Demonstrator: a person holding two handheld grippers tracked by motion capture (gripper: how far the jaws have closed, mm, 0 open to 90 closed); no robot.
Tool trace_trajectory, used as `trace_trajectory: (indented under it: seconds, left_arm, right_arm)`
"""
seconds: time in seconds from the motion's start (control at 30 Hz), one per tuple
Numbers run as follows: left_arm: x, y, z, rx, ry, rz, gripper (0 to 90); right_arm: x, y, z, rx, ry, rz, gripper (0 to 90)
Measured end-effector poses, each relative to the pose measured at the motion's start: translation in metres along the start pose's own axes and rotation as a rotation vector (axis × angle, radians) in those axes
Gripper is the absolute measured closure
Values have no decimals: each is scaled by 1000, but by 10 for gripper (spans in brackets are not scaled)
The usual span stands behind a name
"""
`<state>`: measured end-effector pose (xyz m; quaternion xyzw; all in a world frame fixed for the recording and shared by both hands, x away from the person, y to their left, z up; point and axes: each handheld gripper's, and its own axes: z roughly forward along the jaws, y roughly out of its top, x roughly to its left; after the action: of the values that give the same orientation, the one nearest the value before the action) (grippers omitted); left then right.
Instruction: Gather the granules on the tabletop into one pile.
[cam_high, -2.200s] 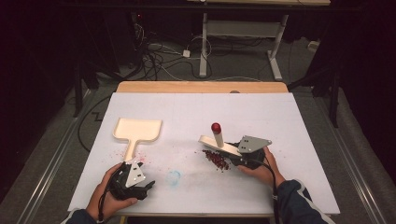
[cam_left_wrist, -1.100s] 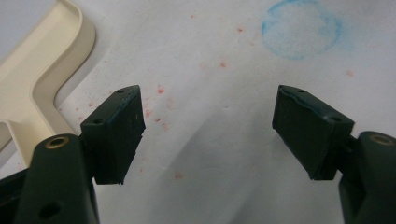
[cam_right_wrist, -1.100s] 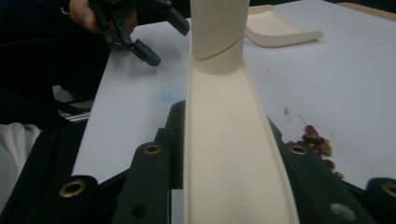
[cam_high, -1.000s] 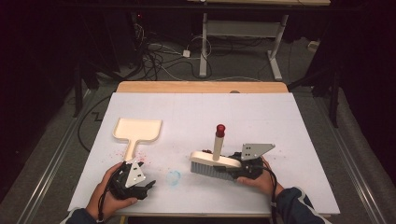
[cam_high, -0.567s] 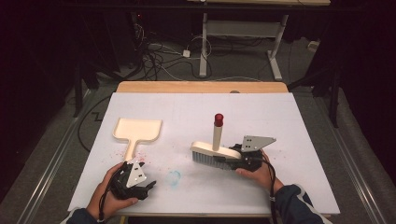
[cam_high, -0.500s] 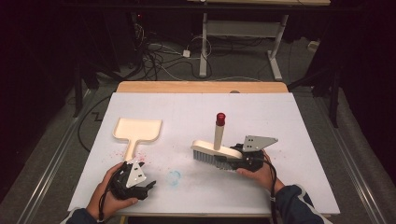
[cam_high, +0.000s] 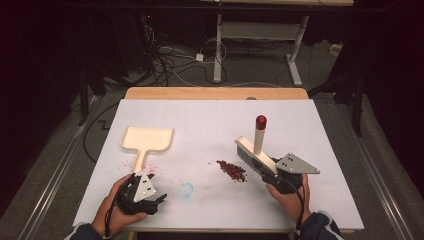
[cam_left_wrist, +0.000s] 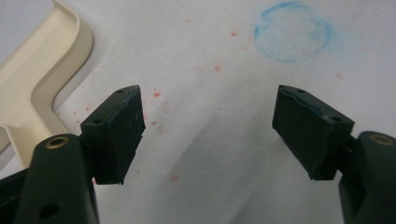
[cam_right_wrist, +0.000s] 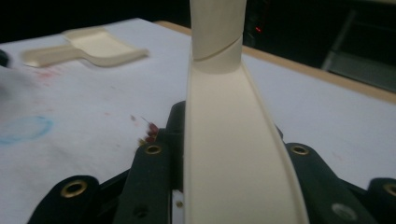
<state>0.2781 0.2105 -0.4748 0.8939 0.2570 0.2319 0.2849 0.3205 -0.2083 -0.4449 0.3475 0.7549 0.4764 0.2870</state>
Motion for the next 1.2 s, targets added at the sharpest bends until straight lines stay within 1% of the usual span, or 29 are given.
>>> trace_trajectory:
  seconds: [0.03,0.1,0.13,0.17,0.2,0.23,0.27,0.33,0.43,0.5,0.57,0.6,0.67,0.77,0.87,0.9,0.97,1.03,1.13,1.17,1.2]
  left_arm:
    - [0,0,0,-1,0,1,241]
    - [0,1,0,-2,3,5,241]
    - [0,1,0,-4,2,5,241]
    - [0,1,0,-4,2,5,241]
    - [1,1,0,-3,2,7,241]
    - [1,0,0,-1,0,6,241]
    - [1,0,0,-3,-2,3,241]
    - [1,0,1,5,-5,12,241]
    - [1,0,1,8,-7,15,242]
    - [0,2,1,2,3,21,243]
    - [0,2,1,2,2,25,245]
    - [0,2,2,4,2,25,246]
    - [1,2,2,10,2,26,246]
    - [1,2,2,5,2,25,246]
    - [1,1,1,4,3,25,246]
    - [1,1,1,-1,3,19,246]
    - [2,1,1,-2,3,17,246]
    - [2,1,1,-2,4,19,246]
    - [2,1,0,-2,4,25,246]
    - [2,0,0,-3,-1,14,246]
    - [2,0,0,-4,1,12,246]
  right_arm:
    - [1,-5,2,22,-26,18,677]
    - [4,-12,5,47,-52,45,676]
    - [5,-15,6,65,-68,50,676]
    - [6,-15,6,62,-76,56,675]
    - [7,-14,5,76,-90,61,675]
    - [8,-13,4,91,-91,68,676]
    - [8,-12,4,113,-81,76,678]
    - [11,-9,1,153,-68,83,678]
    - [17,-6,4,169,-69,97,679]
    - [24,-3,8,187,-80,84,678]
    - [34,-1,12,195,-99,55,677]
    - [38,0,13,199,-102,54,676]
    - [46,1,17,198,-119,43,674]
    - [54,3,22,188,-136,59,674]
    - [60,5,24,173,-153,45,676]
    - [62,5,25,170,-156,48,676]
    - [67,4,26,160,-169,35,676]
    - [71,4,28,150,-171,34,676]
    - [73,5,28,145,-180,-5,677]
    - [72,6,28,141,-185,-17,678]
    - [71,6,27,136,-190,-20,679]
